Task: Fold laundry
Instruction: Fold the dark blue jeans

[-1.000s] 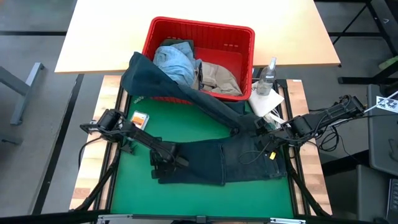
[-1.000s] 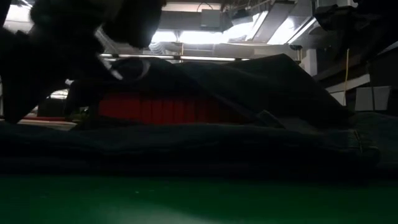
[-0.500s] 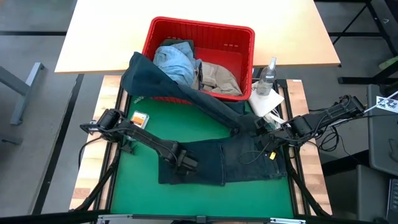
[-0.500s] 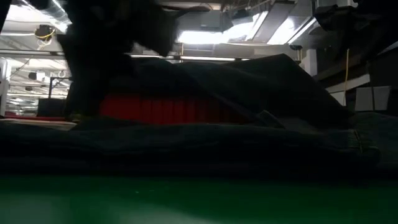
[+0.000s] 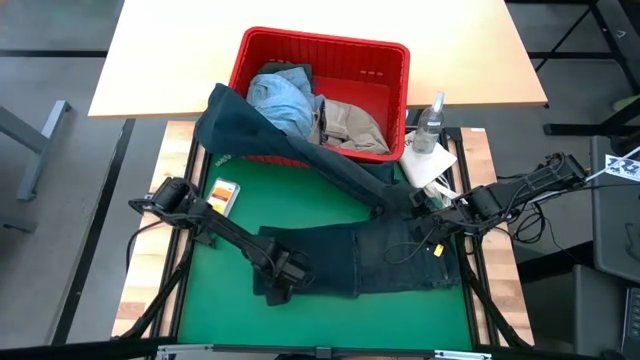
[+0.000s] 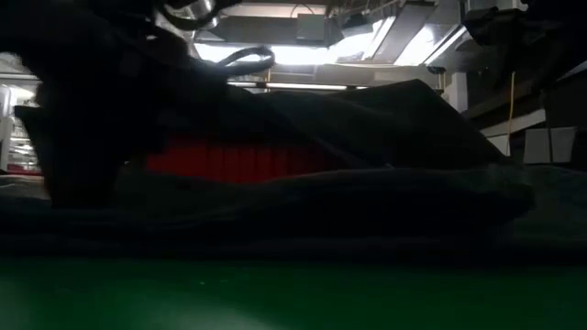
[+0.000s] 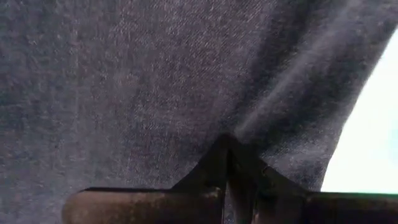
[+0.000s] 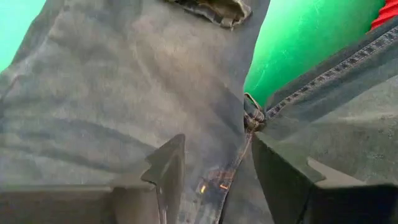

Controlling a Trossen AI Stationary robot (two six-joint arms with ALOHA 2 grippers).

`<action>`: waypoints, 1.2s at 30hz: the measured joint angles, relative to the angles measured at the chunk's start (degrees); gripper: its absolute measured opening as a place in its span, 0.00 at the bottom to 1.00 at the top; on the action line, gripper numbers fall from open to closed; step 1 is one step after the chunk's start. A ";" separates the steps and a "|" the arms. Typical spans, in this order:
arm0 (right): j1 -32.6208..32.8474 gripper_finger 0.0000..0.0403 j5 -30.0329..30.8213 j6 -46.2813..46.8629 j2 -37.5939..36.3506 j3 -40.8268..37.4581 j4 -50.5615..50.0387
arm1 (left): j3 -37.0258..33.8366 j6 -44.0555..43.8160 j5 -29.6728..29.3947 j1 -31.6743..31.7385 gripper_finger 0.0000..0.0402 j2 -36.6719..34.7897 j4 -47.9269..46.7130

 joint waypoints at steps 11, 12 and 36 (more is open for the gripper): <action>0.00 0.46 0.00 0.00 0.00 0.01 -0.01 | -3.34 -3.12 11.24 -3.28 0.01 0.16 -1.59; 0.00 0.46 0.00 0.00 0.00 0.00 0.00 | -3.42 -3.25 12.60 -3.49 0.01 0.25 -1.86; 0.00 0.46 -5.49 4.12 0.40 0.00 0.16 | -3.72 -15.34 7.88 -4.38 0.01 -10.12 -2.79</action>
